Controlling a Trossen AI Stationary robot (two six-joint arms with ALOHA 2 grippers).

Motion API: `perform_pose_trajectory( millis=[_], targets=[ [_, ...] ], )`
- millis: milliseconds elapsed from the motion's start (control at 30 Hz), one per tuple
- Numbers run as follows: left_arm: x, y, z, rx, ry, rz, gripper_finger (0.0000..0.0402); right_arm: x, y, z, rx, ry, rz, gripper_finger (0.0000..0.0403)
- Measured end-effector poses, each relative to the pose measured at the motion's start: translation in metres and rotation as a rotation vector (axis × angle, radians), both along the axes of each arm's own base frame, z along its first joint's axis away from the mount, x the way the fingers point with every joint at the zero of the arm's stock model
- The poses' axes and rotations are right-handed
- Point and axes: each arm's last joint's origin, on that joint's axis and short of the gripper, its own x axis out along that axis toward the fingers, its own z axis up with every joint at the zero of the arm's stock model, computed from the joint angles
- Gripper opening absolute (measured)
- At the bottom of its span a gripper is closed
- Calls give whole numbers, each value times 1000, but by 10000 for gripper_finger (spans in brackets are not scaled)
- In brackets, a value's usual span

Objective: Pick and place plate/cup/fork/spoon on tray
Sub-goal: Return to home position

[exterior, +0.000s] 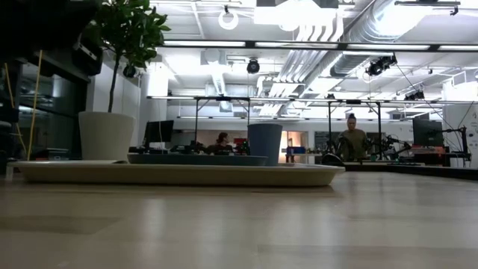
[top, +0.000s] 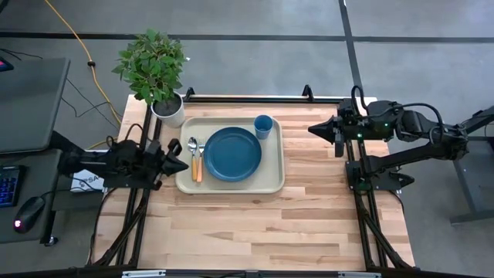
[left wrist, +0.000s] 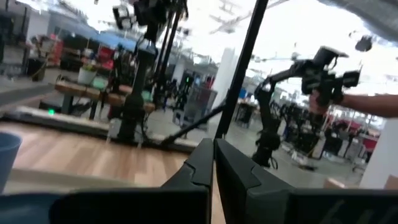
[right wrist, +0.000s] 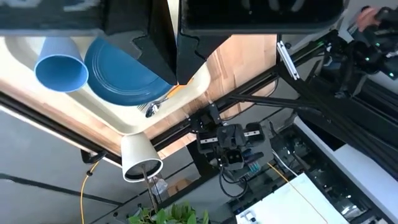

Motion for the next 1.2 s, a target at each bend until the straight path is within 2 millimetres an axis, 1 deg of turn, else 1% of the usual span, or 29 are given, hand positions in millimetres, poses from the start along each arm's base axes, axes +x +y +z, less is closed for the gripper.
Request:
perform_pose_trajectory(
  millis=[233,333,433,567,767,833,900,967,1200],
  targets=[
    [2,2,-16,-19,168,4,0,-2,1,-3,16,34,33,0],
    [2,2,-17,-19,176,13,0,-5,2,-5,-4,57,61,0],
    [3,3,-18,-34,182,34,0,-12,2,-5,-41,75,89,0],
    [4,4,-19,-41,200,71,0,-29,2,-4,-103,73,125,0],
    [4,4,-19,-41,201,72,0,-65,2,-2,-176,44,165,0],
    [4,4,-19,-42,201,72,0,-74,2,-4,-198,5,189,0],
    [4,4,-19,-42,201,72,0,-81,3,-14,-210,-50,218,0],
    [4,4,-19,-42,201,72,0,-85,4,-30,-202,-115,235,0],
    [4,4,-19,-42,201,72,0,-97,4,-107,-121,-243,230,0]
  ],
)
